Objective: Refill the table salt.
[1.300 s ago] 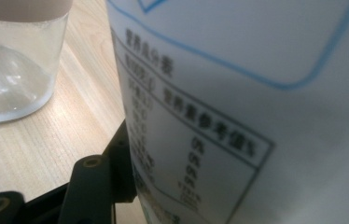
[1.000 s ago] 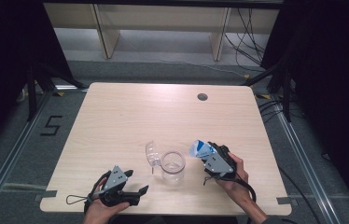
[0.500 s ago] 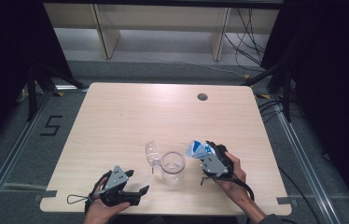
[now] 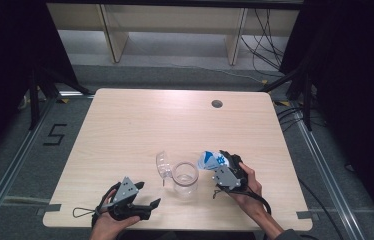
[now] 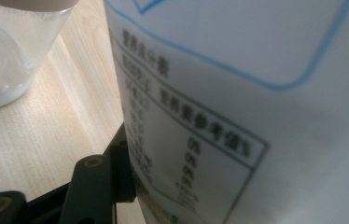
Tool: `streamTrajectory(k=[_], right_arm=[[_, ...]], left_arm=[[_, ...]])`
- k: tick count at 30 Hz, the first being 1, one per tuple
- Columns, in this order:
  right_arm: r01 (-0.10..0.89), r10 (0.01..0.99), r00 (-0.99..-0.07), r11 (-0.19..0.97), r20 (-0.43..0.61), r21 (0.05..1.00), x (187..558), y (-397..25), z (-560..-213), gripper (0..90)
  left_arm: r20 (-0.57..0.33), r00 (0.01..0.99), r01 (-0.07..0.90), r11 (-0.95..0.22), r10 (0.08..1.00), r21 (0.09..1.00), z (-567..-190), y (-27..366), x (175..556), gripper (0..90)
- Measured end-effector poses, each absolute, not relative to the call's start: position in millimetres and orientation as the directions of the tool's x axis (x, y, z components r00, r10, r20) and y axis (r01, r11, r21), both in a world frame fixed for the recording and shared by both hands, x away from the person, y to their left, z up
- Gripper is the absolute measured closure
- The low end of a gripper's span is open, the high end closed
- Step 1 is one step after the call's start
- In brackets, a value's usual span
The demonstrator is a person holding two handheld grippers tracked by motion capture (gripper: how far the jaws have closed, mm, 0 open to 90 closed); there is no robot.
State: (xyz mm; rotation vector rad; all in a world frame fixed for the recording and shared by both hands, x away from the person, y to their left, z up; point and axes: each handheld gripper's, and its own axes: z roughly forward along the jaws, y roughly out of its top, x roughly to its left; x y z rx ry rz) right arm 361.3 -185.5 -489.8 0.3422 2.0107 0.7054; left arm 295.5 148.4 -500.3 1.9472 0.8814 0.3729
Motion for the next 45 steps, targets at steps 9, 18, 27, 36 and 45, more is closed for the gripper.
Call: streamTrajectory(k=[9,18,27,36,45], right_arm=[[-0.094,0.442,-0.474,0.834,-0.762,0.543,361.6,-181.5,-488.4,46.0],[-0.114,0.41,-0.44,0.857,-0.799,0.502,361.0,-180.1,-486.9,46.1],[-0.113,0.384,-0.431,0.875,-0.816,0.471,359.9,-179.0,-488.0,46.4],[-0.149,0.328,-0.393,0.899,-0.859,0.412,360.1,-177.4,-490.0,46.6],[-0.123,0.331,-0.373,0.908,-0.867,0.4,360.4,-172.5,-491.9,46.7]], left_arm=[[-0.105,0.686,0.436,-0.292,0.72,0.851,-500.8,147.7,296.0,19.4],[-0.1,0.686,0.439,-0.3,0.721,0.847,-501.1,149.1,297.2,19.3],[-0.1,0.686,0.44,-0.301,0.721,0.846,-501.4,148.7,297.4,19.3],[-0.097,0.692,0.434,-0.305,0.716,0.848,-501.7,148.9,298.1,19.3],[-0.098,0.695,0.429,-0.301,0.713,0.852,-501.9,148.2,298.2,19.3]])
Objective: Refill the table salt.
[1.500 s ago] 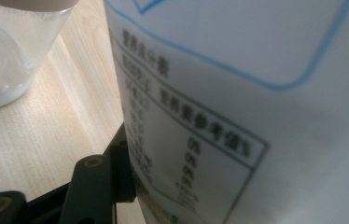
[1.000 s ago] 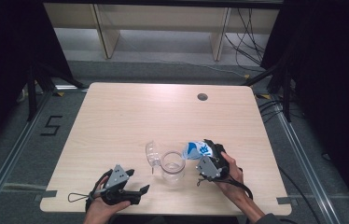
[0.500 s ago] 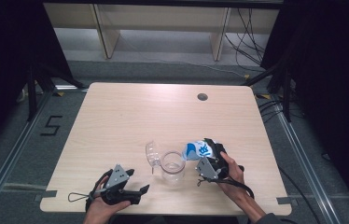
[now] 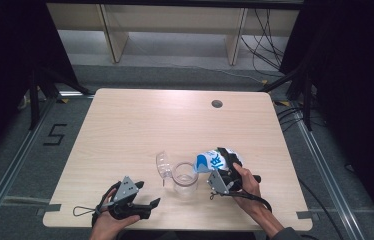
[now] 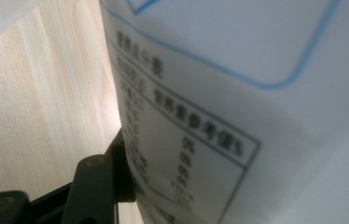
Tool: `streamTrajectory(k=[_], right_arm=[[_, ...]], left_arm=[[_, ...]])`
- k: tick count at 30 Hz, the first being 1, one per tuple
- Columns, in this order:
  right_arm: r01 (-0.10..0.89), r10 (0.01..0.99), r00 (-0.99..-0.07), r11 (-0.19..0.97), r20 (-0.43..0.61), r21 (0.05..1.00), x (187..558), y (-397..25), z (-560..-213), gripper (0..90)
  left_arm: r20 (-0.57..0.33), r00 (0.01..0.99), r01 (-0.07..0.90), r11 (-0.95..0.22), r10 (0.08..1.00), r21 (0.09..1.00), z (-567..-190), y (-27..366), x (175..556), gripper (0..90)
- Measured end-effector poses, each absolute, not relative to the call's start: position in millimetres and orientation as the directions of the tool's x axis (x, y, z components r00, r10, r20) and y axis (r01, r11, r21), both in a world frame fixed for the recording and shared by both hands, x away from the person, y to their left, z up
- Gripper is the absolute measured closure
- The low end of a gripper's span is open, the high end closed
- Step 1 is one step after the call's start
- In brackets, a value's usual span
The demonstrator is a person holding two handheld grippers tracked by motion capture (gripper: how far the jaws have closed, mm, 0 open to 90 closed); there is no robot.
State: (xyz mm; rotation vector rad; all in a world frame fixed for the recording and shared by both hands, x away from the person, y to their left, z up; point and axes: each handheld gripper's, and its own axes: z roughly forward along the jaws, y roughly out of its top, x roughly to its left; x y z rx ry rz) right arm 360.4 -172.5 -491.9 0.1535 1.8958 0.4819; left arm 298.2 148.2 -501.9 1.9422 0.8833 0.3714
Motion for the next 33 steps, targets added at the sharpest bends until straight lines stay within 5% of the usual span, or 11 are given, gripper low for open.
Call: streamTrajectory(k=[33], right_arm=[[-0.219,0.167,-0.271,0.948,-0.948,0.23,364.9,-168.6,-490.9,47.5]], left_arm=[[-0.092,0.693,0.428,-0.305,0.715,0.851,-501.5,147.3,297.3,19.2]])
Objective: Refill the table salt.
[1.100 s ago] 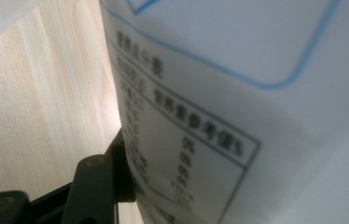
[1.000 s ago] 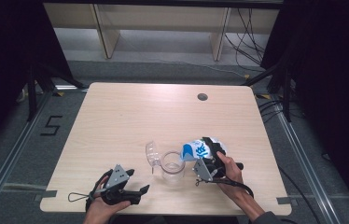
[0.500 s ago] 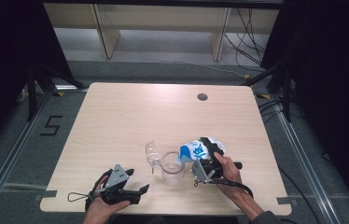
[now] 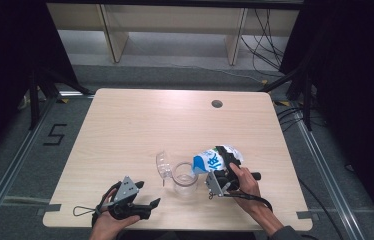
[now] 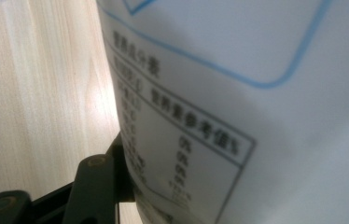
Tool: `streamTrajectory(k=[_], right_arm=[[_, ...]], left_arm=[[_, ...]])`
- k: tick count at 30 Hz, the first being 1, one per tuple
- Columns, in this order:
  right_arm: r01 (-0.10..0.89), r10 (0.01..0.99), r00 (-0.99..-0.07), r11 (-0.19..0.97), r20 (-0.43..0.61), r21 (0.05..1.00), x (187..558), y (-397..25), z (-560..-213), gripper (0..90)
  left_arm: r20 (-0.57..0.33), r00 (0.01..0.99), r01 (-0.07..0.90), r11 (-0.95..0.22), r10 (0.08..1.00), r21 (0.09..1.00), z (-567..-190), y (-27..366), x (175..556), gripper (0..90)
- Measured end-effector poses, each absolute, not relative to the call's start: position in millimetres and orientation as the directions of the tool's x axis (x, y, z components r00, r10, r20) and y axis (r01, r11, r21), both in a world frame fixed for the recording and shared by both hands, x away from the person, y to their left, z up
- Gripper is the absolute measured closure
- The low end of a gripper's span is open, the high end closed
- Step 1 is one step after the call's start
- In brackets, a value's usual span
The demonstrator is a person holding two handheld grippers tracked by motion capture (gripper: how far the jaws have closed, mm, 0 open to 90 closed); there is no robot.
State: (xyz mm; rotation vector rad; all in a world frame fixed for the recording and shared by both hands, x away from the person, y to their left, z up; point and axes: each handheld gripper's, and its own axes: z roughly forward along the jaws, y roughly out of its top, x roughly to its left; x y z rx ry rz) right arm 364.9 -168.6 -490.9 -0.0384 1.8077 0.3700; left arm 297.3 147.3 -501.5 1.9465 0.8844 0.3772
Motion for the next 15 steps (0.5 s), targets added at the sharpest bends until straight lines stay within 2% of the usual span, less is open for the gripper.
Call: streamTrajectory(k=[6,7,9,11,13,15], right_arm=[[-0.19,0.18,-0.277,0.953,-0.944,0.238,361.4,-166.8,-493.7,47.7],[-0.233,0.144,-0.28,0.949,-0.949,0.213,364.6,-167.1,-492.9,47.8],[-0.231,0.092,-0.238,0.962,-0.967,0.148,363.2,-166.4,-489.6,47.8],[-0.199,0.152,-0.263,0.958,-0.953,0.208,362.0,-165.3,-492.7,48.0],[-0.224,0.094,-0.227,0.964,-0.969,0.146,363.5,-164.6,-487.7,48.1],[-0.239,0.088,-0.244,0.96,-0.966,0.148,365.6,-164.7,-488.3,48.1]], left_arm=[[-0.089,0.697,0.428,-0.313,0.711,0.848,-501.3,147.2,297.4,19.2],[-0.087,0.701,0.424,-0.315,0.708,0.849,-501.7,147.1,297.5,19.2],[-0.092,0.697,0.427,-0.308,0.712,0.85,-501.7,145.5,296.8,19.2],[-0.09,0.697,0.427,-0.311,0.711,0.849,-501.7,145.3,297.0,19.2],[-0.086,0.697,0.426,-0.315,0.712,0.848,-501.6,146.1,297.2,19.2],[-0.084,0.697,0.426,-0.317,0.713,0.847,-501.5,146.5,297.3,19.2]])
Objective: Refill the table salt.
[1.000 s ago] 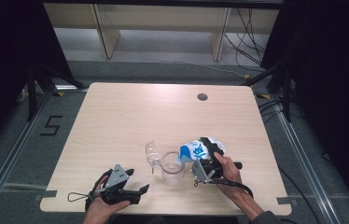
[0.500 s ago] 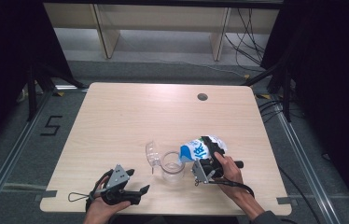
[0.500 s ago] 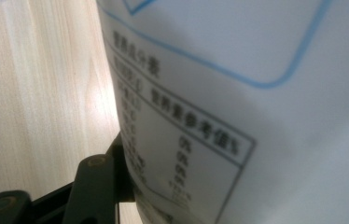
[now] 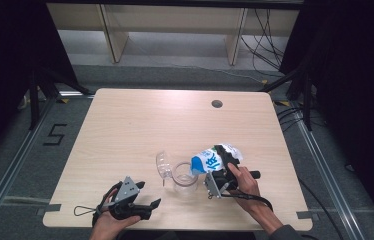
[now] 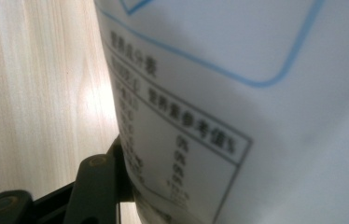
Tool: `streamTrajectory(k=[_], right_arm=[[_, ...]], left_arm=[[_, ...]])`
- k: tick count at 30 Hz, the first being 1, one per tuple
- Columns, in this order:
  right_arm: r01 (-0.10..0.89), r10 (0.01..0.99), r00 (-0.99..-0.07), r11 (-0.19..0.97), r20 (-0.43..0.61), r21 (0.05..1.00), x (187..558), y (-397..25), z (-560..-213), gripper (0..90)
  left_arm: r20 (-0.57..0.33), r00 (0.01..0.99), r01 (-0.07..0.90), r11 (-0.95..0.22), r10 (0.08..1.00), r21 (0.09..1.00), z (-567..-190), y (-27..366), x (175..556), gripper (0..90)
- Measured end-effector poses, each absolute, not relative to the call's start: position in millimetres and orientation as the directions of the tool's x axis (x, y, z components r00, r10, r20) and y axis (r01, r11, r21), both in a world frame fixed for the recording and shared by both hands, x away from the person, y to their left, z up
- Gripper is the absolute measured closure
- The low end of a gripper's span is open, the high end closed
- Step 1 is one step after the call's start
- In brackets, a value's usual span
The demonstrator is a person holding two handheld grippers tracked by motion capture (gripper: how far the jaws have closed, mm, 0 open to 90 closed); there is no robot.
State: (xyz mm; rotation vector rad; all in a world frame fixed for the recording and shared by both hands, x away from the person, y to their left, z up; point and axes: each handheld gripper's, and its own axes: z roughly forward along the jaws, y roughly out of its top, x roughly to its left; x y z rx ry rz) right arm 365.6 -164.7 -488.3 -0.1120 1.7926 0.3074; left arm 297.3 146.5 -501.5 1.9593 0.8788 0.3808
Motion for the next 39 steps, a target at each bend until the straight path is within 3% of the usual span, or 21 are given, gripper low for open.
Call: streamTrajectory(k=[2,6,10,13,16,17,18,20,21,24,25,28,32,34,35,39], right_arm=[[-0.199,0.14,-0.259,0.96,-0.956,0.194,363.5,-163.6,-492.5,48.1],[-0.188,0.153,-0.246,0.961,-0.957,0.202,362.3,-162.9,-493.3,48.2],[-0.233,0.077,-0.212,0.964,-0.974,0.127,364.2,-162.4,-487.6,48.3],[-0.223,0.095,-0.213,0.964,-0.972,0.143,363.4,-163.0,-488.3,48.4],[-0.25,0.04,-0.194,0.964,-0.98,0.088,365.2,-163.5,-486.6,48.4],[-0.218,0.112,-0.221,0.962,-0.969,0.161,363.6,-164.0,-491.5,48.4],[-0.245,0.074,-0.217,0.961,-0.973,0.128,365.2,-163.5,-489.5,48.4],[-0.21,0.103,-0.203,0.967,-0.974,0.146,361.4,-162.1,-490.6,48.6],[-0.249,0.067,-0.19,0.962,-0.98,0.114,364.0,-162.8,-489.5,48.7],[-0.249,0.054,-0.184,0.963,-0.981,0.1,363.5,-162.1,-488.7,48.9],[-0.276,0.006,-0.166,0.96,-0.986,0.052,365.3,-161.3,-485.4,48.9],[-0.249,0.059,-0.177,0.963,-0.982,0.103,363.6,-161.4,-489.5,48.9],[-0.25,0.056,-0.179,0.963,-0.982,0.101,363.2,-160.7,-490.3,49.2],[-0.263,-0.008,-0.15,0.964,-0.989,0.032,362.6,-159.8,-484.7,49.4],[-0.251,0.038,-0.161,0.965,-0.986,0.078,362.1,-160.3,-488.4,49.4],[-0.259,0.036,-0.159,0.963,-0.987,0.077,361.7,-159.8,-488.9,49.6]], left_arm=[[-0.086,0.698,0.426,-0.316,0.711,0.848,-501.6,146.2,297.2,19.2],[-0.086,0.697,0.427,-0.315,0.712,0.848,-501.6,146.2,297.1,19.2],[-0.085,0.697,0.427,-0.317,0.712,0.847,-501.7,146.2,297.1,19.3],[-0.088,0.701,0.425,-0.315,0.708,0.849,-502.3,145.9,297.5,19.3],[-0.088,0.7,0.427,-0.316,0.709,0.847,-502.0,146.2,297.4,19.3],[-0.088,0.699,0.427,-0.315,0.709,0.848,-502.0,146.2,297.4,19.3],[-0.088,0.699,0.427,-0.316,0.709,0.847,-502.0,146.2,297.5,19.3],[-0.088,0.7,0.427,-0.316,0.709,0.847,-502.0,146.0,297.3,19.3],[-0.088,0.7,0.426,-0.316,0.709,0.848,-502.0,146.0,297.3,19.3],[-0.086,0.698,0.427,-0.317,0.711,0.847,-501.8,146.2,297.3,19.3],[-0.086,0.699,0.426,-0.316,0.71,0.848,-501.9,146.2,297.3,19.3],[-0.086,0.701,0.425,-0.318,0.708,0.847,-502.2,146.1,297.5,19.3],[-0.094,0.696,0.435,-0.313,0.712,0.844,-502.0,145.5,296.8,19.3],[-0.081,0.699,0.427,-0.324,0.71,0.844,-501.5,146.5,297.2,19.3],[-0.083,0.702,0.425,-0.323,0.707,0.845,-501.9,146.5,297.7,19.3],[-0.086,0.703,0.424,-0.32,0.706,0.848,-501.9,145.5,297.3,19.3]])
